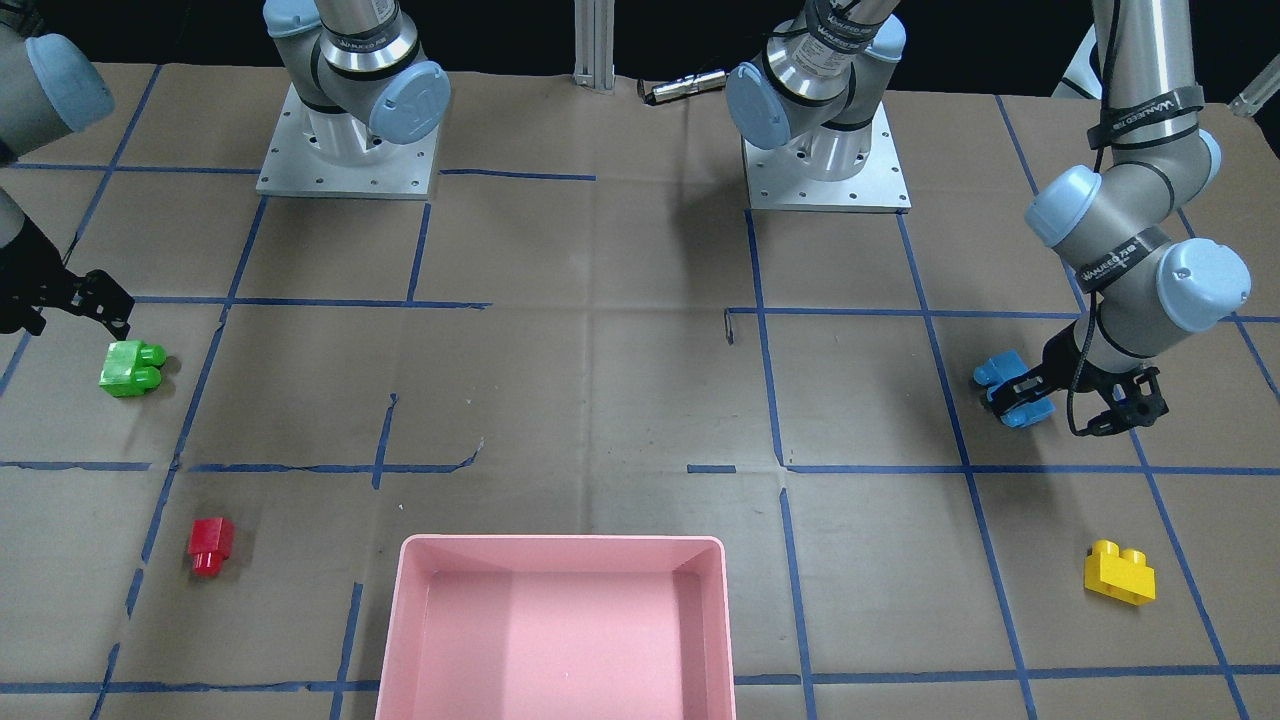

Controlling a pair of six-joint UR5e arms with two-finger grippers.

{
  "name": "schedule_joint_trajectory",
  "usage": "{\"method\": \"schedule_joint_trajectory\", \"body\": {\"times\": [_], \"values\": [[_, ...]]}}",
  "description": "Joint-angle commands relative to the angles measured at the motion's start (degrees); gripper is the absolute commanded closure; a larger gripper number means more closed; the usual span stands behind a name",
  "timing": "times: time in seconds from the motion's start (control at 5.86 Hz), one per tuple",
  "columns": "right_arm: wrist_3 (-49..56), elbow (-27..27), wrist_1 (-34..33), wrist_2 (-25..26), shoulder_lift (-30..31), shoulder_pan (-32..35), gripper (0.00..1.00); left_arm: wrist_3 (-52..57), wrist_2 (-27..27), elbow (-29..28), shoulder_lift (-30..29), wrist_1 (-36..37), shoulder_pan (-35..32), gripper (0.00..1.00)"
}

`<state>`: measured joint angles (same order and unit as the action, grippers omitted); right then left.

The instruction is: Put all blocks into box

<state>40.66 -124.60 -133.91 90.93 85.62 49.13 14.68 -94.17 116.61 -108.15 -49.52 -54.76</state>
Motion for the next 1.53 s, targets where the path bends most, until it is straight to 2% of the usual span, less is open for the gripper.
{"method": "schedule_joint_trajectory", "body": {"times": [0.0, 0.17, 0.51, 0.68, 1.02, 1.36], "values": [[2.0, -2.7, -5.4, -1.3, -2.0, 0.4, 0.01, 0.1, -1.5, -3.9, 1.9, -5.4, -0.1, 0.81], [3.8, -2.6, -6.4, -2.9, -4.2, 0.4, 0.00, 0.0, -1.5, -11.2, 3.6, -17.1, -0.2, 0.86], [4.1, -2.7, -8.4, -3.0, -6.5, 0.4, 0.01, -0.1, -1.1, -30.1, 3.0, -38.3, -0.6, 0.87], [4.1, -2.6, -8.4, -3.0, -7.0, 0.4, 0.00, 0.1, -0.8, -35.9, 2.3, -41.6, -1.7, 0.87], [4.6, -2.6, -8.7, -3.0, -8.9, 0.4, 0.00, 0.0, 4.1, -41.7, 0.8, -41.1, -13.6, 0.87], [4.6, -2.5, -8.7, -3.0, -9.0, 0.4, 0.01, -1.0, 8.4, -52.3, -8.2, -41.1, -25.3, 0.87]]}}
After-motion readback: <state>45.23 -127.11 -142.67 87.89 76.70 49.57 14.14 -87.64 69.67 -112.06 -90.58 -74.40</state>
